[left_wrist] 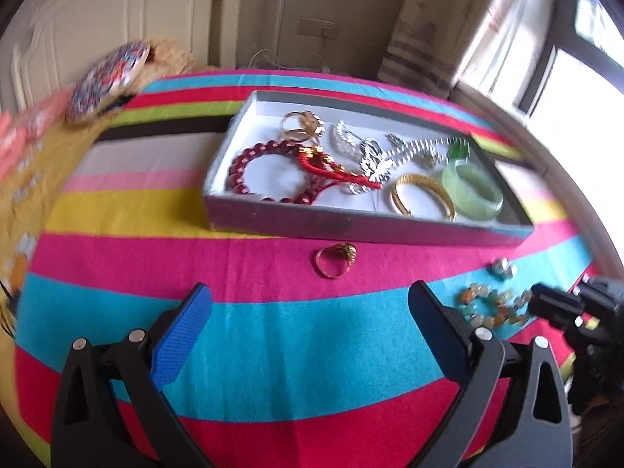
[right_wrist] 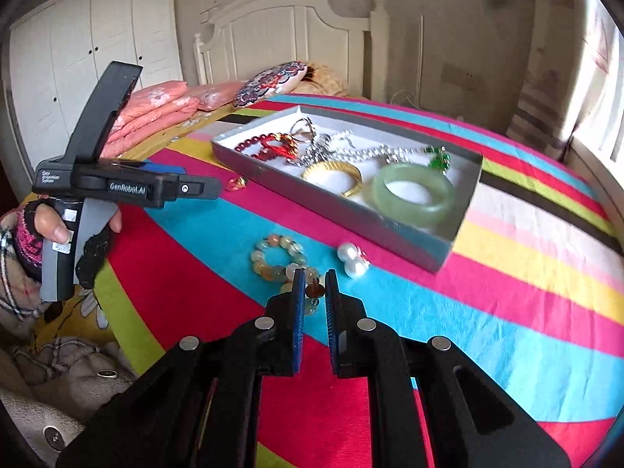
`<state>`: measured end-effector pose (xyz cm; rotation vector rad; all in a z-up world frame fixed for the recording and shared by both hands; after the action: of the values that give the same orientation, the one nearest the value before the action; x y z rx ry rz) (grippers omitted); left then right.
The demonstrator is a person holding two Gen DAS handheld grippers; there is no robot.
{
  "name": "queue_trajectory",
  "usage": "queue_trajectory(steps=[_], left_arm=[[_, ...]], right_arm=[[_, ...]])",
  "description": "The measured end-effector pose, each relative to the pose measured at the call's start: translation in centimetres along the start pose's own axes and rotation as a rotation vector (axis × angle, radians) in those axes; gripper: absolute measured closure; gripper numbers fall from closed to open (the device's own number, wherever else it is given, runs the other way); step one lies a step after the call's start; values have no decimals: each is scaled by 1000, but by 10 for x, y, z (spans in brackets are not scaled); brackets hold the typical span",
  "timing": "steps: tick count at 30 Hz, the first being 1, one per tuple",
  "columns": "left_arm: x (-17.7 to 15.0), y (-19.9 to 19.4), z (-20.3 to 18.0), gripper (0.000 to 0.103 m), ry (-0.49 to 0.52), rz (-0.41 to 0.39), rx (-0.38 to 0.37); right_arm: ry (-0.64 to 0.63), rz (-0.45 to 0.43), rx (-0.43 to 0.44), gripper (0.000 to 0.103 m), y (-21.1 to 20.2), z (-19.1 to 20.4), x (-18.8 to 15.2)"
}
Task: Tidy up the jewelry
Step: 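Grasp the gold ring on the cover with the left tool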
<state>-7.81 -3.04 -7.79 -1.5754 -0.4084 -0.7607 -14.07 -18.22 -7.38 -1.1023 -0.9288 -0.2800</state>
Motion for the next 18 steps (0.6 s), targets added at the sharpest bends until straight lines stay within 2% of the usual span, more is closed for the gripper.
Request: queue_trajectory(steps=[2, 4, 6, 9, 15, 18], left_arm=[[3, 4, -7, 24, 44, 7, 11], [5, 11, -10, 34, 43, 25, -6], [9, 15, -11, 38, 42, 27, -3], [14, 19, -13, 49, 30, 26, -19], [18, 24, -21, 58, 86, 29, 42], [18, 24, -17, 69, 68, 24, 50]], right_arm=[[9, -3, 8, 92, 2, 0, -2], [8, -10, 13, 92, 1, 1, -2], [10, -13, 18, 92, 0, 0, -3], [15, -14, 27, 92, 0, 0, -3], [20, -16, 36, 92, -2, 0, -4], [19, -15, 35, 92, -1, -1, -4]])
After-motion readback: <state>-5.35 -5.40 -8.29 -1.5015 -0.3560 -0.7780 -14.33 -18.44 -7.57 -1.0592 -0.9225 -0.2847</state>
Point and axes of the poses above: each gripper's, at about its wrist camera, not at the fingertips, and y roughly the way its jaws point, z to its left, x to its top, the point moved 9 cm from there along y, roughly the way its jaws point, and after that the axes turned 8 degrees about y, right-handed, at the moved point
